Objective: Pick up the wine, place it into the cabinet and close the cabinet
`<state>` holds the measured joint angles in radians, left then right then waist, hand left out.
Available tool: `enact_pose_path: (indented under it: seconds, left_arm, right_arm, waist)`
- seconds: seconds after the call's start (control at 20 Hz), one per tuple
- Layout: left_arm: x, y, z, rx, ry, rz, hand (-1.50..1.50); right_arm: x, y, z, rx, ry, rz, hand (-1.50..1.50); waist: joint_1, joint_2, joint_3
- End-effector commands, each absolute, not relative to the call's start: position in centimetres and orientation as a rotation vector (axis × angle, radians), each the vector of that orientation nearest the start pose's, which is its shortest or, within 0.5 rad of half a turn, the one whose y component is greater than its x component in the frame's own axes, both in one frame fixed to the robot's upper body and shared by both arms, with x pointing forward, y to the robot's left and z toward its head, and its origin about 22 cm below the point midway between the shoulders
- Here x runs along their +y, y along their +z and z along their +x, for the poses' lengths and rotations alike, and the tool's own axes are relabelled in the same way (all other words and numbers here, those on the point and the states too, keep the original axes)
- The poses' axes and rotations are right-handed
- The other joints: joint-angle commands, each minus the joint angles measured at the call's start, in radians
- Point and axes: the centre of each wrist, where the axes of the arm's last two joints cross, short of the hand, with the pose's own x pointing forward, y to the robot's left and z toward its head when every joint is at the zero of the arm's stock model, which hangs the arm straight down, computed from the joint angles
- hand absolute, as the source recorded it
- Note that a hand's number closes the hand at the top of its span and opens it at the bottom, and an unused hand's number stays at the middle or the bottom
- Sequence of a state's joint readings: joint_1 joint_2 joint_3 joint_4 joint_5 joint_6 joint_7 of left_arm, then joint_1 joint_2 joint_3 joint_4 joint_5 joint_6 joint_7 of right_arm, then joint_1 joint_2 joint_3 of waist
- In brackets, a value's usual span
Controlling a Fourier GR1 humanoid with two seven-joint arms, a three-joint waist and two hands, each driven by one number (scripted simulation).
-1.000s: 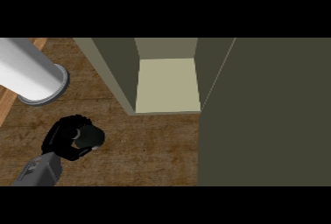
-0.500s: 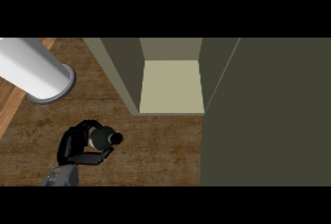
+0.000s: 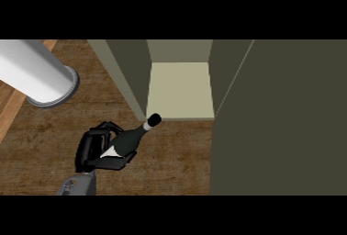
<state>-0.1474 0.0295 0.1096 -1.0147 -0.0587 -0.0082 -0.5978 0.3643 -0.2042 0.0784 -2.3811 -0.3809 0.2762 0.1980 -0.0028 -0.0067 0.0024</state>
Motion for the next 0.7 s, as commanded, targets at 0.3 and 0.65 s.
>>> enact_pose_path:
  seconds: [0.3, 0.65]
  left_arm:
    - [18.2, -3.8, 28.0, -1.694, -0.085, 0.096, 1.5]
    - [13.8, -2.1, 30.3, -1.691, -0.221, 0.202, 1.5]
  right_arm:
    - [-24.6, 15.4, 11.0, -1.863, 0.267, 0.404, -1.5]
    - [-26.2, 15.9, 10.0, -1.859, 0.267, 0.428, -1.5]
  waist:
    - [-0.002, 0.003, -0.002]
    - [-0.016, 0.005, -0.002]
